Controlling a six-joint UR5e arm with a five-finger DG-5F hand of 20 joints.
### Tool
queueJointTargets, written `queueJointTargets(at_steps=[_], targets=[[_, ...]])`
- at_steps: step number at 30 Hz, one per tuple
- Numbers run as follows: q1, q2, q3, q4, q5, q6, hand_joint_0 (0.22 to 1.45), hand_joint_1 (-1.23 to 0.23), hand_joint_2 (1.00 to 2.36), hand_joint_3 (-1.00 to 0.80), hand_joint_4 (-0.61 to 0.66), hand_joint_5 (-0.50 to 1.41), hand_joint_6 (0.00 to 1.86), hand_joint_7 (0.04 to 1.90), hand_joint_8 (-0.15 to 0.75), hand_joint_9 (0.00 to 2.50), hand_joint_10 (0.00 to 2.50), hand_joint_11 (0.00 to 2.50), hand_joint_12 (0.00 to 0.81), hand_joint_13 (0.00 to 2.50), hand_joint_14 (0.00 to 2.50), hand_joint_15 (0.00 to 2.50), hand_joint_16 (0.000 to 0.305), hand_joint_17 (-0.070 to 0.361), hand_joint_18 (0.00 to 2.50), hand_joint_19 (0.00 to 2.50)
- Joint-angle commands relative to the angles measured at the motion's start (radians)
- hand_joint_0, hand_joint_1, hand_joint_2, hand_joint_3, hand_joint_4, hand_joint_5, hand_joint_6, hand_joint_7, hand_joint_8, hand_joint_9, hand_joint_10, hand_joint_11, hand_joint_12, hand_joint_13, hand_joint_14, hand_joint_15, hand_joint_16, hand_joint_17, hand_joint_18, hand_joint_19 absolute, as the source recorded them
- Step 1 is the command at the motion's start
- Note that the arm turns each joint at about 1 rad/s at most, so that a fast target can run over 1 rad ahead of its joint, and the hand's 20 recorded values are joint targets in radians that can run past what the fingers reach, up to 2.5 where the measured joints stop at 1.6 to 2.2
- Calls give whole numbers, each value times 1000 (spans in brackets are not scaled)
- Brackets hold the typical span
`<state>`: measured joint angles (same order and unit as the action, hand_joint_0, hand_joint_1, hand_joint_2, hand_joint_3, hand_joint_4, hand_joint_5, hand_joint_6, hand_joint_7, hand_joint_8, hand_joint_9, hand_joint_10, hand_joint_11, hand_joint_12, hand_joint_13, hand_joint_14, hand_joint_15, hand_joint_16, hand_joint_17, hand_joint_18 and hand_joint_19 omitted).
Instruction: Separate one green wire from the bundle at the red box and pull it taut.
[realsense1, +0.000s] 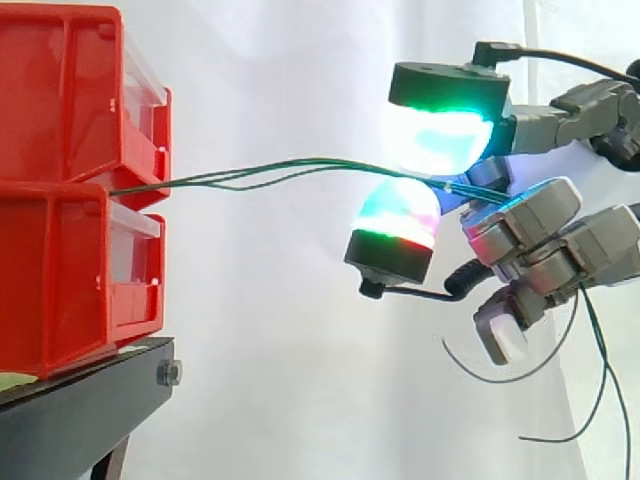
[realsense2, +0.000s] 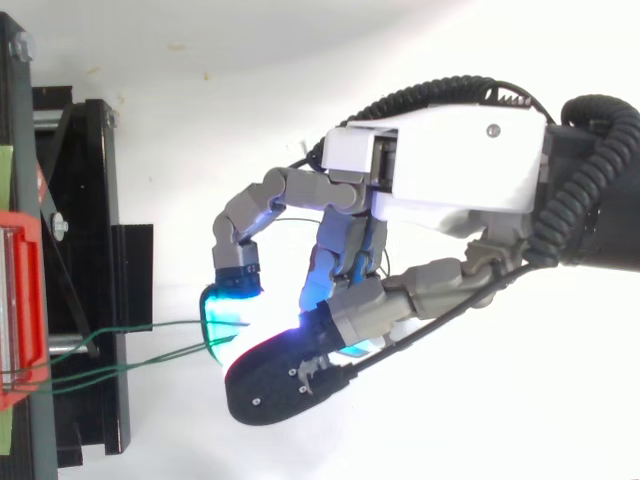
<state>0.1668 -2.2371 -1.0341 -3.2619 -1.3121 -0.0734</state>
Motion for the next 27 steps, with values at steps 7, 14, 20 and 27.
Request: queueJointTargets(at_steps=[7,14,20,27], targets=[[3,-1,-4,1,2,7,602,-623,1000,-498,175,-215,843,1007,262,1396,1,1773,266,1680,1,1663,55,125,960,634],[-6,2,-4,1,7,7,591,-556,1002,-484,168,-214,836,994,258,1379,3,1726,280,1590,11,1561,56,125,948,639],[-7,2,-4,-10,2,4,606,-594,1011,-389,152,-214,833,1029,260,1359,7,1694,306,1512,20,1426,56,126,921,625],[-7,24,-4,-70,1,-2,611,-634,1013,-360,153,-216,836,1030,261,1348,8,1690,302,1491,22,1393,56,125,909,628]])
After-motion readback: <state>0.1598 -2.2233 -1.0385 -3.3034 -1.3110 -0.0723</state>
